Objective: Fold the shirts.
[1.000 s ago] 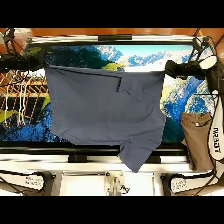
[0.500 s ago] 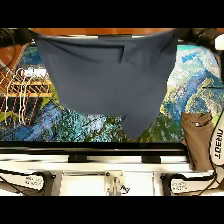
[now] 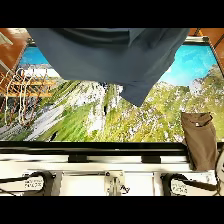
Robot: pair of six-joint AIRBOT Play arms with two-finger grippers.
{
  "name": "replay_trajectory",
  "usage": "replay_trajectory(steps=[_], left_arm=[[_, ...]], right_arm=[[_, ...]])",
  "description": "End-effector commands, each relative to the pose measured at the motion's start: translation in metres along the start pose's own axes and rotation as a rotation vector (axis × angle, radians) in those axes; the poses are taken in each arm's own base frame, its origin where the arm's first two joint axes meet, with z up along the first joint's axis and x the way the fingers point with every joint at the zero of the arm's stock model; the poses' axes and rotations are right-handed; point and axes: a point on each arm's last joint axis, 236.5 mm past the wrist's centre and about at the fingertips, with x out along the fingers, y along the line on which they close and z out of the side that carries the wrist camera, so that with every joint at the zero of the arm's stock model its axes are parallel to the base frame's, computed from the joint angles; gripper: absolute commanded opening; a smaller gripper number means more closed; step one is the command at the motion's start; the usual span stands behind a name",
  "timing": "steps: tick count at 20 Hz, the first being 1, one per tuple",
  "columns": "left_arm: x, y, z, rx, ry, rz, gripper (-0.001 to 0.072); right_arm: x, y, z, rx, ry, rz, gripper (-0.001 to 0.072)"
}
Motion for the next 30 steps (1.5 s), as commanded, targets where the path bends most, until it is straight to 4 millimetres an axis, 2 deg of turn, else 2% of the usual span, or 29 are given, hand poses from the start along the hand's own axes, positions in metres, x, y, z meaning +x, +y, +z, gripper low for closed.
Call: replay_trajectory(steps=[1,4,6,8,10,11,13,15,17,19,23,26,28,30], left_arm=[[-0.065,-0.054,0.055,0.122,-0.124,-0.025,0.0041],[-0.146,-0.113,0.102,0.245,-0.268,-0.037,0.0041],[-0.201,-0.146,0.122,0.32,-0.353,-0.017,0.0041],[-0.251,-0.161,0.133,0.322,-0.414,0.052,0.0041],[-0.29,-0.164,0.131,0.333,-0.425,0.143,0.0041],[-0.303,-0.166,0.125,0.357,-0.408,0.175,0.0041],[-0.317,-0.172,0.103,0.369,-0.333,0.189,0.0041],[-0.318,-0.174,0.07,0.36,-0.203,0.178,0.0041],[-0.311,-0.168,0.038,0.314,-0.066,0.169,0.0041],[-0.298,-0.156,0.009,0.245,0.049,0.165,0.0041],[-0.258,-0.12,-0.067,0.134,0.32,0.157,0.0041],[-0.226,-0.089,-0.136,0.022,0.519,0.151,0.0041],[-0.202,-0.065,-0.187,-0.067,0.666,0.147,0.0041],[-0.167,-0.038,-0.224,-0.128,0.754,0.148,0.0041]], right_arm=[[-0.062,0.034,0.052,-0.147,-0.094,0.005,0.0061],[-0.142,0.076,0.108,-0.238,-0.246,0.016,0.006],[-0.204,0.1,0.138,-0.308,-0.346,-0.007,0.0061],[-0.267,0.122,0.159,-0.374,-0.443,-0.039,0.0061],[-0.318,0.139,0.17,-0.392,-0.512,-0.053,0.0061],[-0.337,0.145,0.169,-0.381,-0.523,-0.054,0.0061],[-0.359,0.15,0.152,-0.339,-0.464,-0.058,0.0061],[-0.358,0.14,0.11,-0.283,-0.284,-0.08,0.0061],[-0.347,0.117,0.056,-0.245,-0.04,-0.138,0.0061],[-0.337,0.095,0.009,-0.216,0.183,-0.187,0.0061],[-0.306,0.059,-0.062,-0.151,0.554,-0.229,0.006],[-0.26,0.034,-0.114,-0.04,0.792,-0.229,0.0061],[-0.222,0.01,-0.166,0.025,0.957,-0.227,0.0061],[-0.173,-0.021,-0.225,0.087,1.051,-0.241,0.0061]])
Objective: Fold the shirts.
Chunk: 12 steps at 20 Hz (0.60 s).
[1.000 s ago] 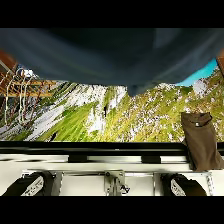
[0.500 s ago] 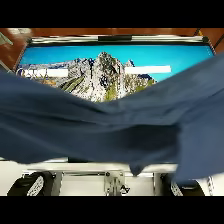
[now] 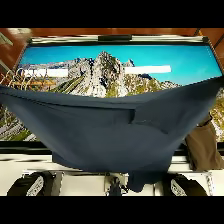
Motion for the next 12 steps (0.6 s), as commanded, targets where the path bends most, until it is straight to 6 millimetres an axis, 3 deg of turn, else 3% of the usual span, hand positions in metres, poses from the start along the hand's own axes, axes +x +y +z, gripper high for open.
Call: replay_trajectory(steps=[1,3,6,9,12], left_arm=[[0.092,0.036,-0.024,-0.082,0.17,-0.029,0.0041],[0.145,0.066,-0.002,-0.126,0.14,-0.01,0.0041],[0.229,0.101,0.025,-0.172,0.109,-0.027,0.0042],[0.295,0.123,0.049,-0.201,0.051,-0.067,0.0042],[0.336,0.138,0.078,-0.284,-0.06,-0.092,0.0041]], right_arm=[[0.128,-0.02,-0.007,0.083,0.203,0.03,0.0061],[0.205,-0.026,0.016,0.124,0.18,0.071,0.006],[0.285,-0.028,0.067,0.204,0.003,0.14,0.0061],[0.329,-0.037,0.107,0.318,-0.172,0.17,0.0061],[0.352,-0.054,0.12,0.348,-0.25,0.135,0.0061]])
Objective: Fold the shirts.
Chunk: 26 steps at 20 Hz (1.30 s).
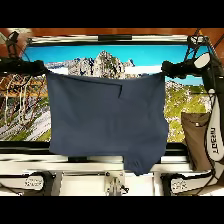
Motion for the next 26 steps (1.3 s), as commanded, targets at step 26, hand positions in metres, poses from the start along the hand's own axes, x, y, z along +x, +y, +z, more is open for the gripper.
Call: replay_trajectory(steps=[26], left_arm=[[0.045,0.044,-0.133,-0.187,0.591,-0.126,0.004]], right_arm=[[-0.011,-0.039,-0.141,0.076,0.6,-0.14,0.006]])
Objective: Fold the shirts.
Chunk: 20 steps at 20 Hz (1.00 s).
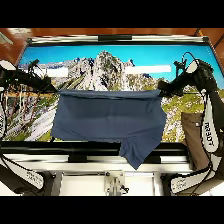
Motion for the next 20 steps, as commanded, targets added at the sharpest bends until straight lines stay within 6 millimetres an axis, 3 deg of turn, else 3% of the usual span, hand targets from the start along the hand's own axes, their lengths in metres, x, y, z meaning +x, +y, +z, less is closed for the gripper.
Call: replay_trajectory(steps=[1,4,7,11,13,18,19,20], left_arm=[[0.009,-0.002,-0.019,0.007,0.091,0.01,0.004],[0.024,0.019,-0.029,-0.013,0.152,0.108,0.004],[0.029,0.02,-0.03,-0.009,0.161,0.113,0.004],[0.025,0.032,-0.033,-0.008,0.175,0.16,0.004],[0.026,0.031,-0.034,-0.005,0.178,0.16,0.0041],[0.033,0.024,-0.034,0.014,0.186,0.16,0.0042],[0.033,0.022,-0.035,0.013,0.191,0.156,0.0086],[0.033,0.02,-0.036,0.0,0.196,0.146,0.0283]], right_arm=[[0.004,0.006,-0.014,0.029,0.062,0.021,0.0061],[0.015,0.009,-0.018,0.021,0.09,0.008,0.0061],[0.025,0.011,-0.028,0.014,0.139,-0.003,0.0061],[0.023,-0.014,-0.041,-0.005,0.2,-0.109,0.0061],[0.022,-0.023,-0.042,-0.007,0.203,-0.144,0.0061],[0.038,-0.02,-0.051,0.035,0.25,-0.12,0.0069],[0.039,-0.018,-0.05,0.039,0.246,-0.111,0.0182],[0.036,-0.014,-0.049,0.036,0.241,-0.094,0.0417]])
